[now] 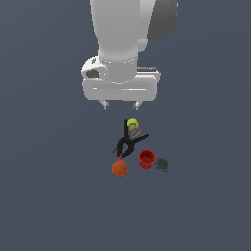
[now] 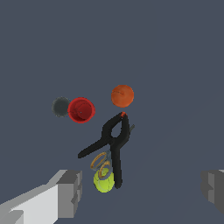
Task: Pick up a designated object from a clutter of objects.
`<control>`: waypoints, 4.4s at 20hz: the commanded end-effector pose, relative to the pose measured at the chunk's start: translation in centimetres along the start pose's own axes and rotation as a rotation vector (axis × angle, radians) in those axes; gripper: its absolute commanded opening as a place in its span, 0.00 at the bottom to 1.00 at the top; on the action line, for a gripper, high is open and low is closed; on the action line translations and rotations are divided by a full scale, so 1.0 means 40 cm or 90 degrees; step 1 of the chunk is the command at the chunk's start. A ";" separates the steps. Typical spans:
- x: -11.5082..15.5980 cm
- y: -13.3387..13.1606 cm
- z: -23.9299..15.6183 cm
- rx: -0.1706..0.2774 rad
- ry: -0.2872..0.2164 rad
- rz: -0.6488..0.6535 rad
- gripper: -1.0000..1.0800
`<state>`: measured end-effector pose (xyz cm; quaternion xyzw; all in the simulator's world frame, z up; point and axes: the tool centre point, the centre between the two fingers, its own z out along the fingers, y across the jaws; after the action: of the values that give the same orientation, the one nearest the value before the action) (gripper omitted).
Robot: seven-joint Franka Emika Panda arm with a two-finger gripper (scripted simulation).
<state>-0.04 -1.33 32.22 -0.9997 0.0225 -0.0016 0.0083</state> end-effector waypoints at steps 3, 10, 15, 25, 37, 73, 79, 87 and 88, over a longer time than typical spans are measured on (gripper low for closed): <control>0.002 -0.001 -0.003 0.000 0.002 -0.002 0.96; 0.027 -0.005 -0.043 -0.005 0.030 -0.030 0.96; 0.028 -0.005 -0.044 -0.005 0.031 -0.030 0.96; 0.070 -0.047 0.056 -0.010 0.025 -0.054 0.96; 0.134 -0.182 0.361 -0.016 0.008 -0.125 0.96; 0.128 -0.274 0.693 -0.010 -0.003 -0.171 0.00; 0.128 -0.274 0.693 -0.010 -0.003 -0.171 0.00; 0.121 -0.273 0.678 -0.010 -0.003 -0.171 0.00; 0.118 -0.273 0.672 -0.010 -0.003 -0.171 0.00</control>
<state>5.33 9.79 5.15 -0.9938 -0.1113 0.0012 -0.0001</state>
